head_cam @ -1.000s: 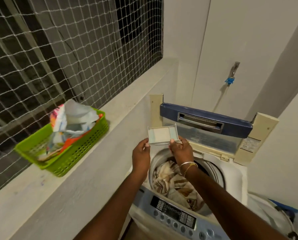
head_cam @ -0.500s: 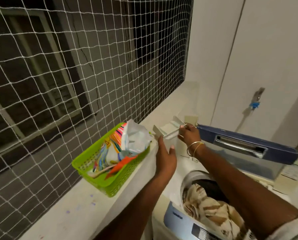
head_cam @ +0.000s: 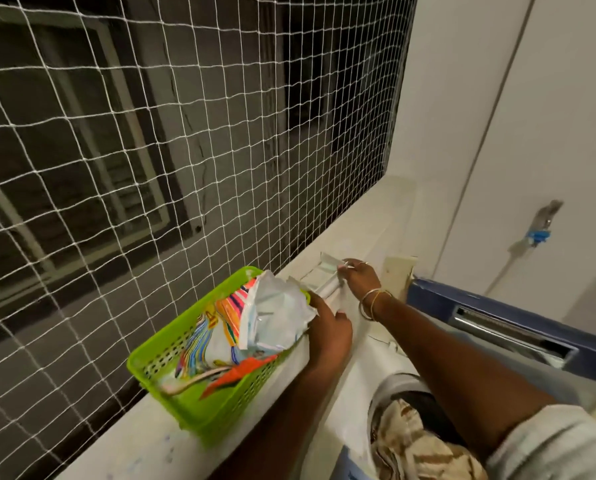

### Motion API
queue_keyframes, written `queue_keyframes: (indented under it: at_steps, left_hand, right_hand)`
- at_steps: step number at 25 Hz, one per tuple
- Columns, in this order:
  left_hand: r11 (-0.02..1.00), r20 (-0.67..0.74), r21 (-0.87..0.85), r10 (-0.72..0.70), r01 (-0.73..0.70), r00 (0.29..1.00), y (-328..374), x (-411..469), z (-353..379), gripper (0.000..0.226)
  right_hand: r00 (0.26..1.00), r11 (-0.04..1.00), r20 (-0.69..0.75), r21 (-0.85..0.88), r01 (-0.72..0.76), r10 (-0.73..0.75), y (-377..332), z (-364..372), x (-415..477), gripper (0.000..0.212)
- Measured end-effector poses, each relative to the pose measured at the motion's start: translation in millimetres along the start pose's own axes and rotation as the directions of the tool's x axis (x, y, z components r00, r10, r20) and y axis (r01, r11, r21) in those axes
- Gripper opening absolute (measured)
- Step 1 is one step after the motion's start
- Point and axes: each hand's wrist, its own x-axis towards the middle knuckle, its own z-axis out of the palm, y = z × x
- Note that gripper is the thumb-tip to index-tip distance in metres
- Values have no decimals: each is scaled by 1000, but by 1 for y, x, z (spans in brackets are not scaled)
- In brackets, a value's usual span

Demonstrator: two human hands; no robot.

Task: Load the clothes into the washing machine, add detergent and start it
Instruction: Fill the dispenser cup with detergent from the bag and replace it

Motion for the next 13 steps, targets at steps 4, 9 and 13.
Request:
queue_keyframes:
  at_steps: [4, 9, 13]
  left_hand:
    - [993, -58, -78, -94, 89, 994, 8, 7, 5, 72]
    - [997, -107, -64, -43, 36, 993, 23, -13, 6, 80]
    - [994, -95, 23, 104, -103, 990, 37, -34, 10, 74]
  right_hand:
    - [999, 998, 28, -52, -45, 47, 3, -2, 5, 41]
    - [1000, 999, 26, -38, -16, 17, -11, -13, 1, 44]
    - [995, 997, -72, 19, 69, -68, -23, -20, -14, 27]
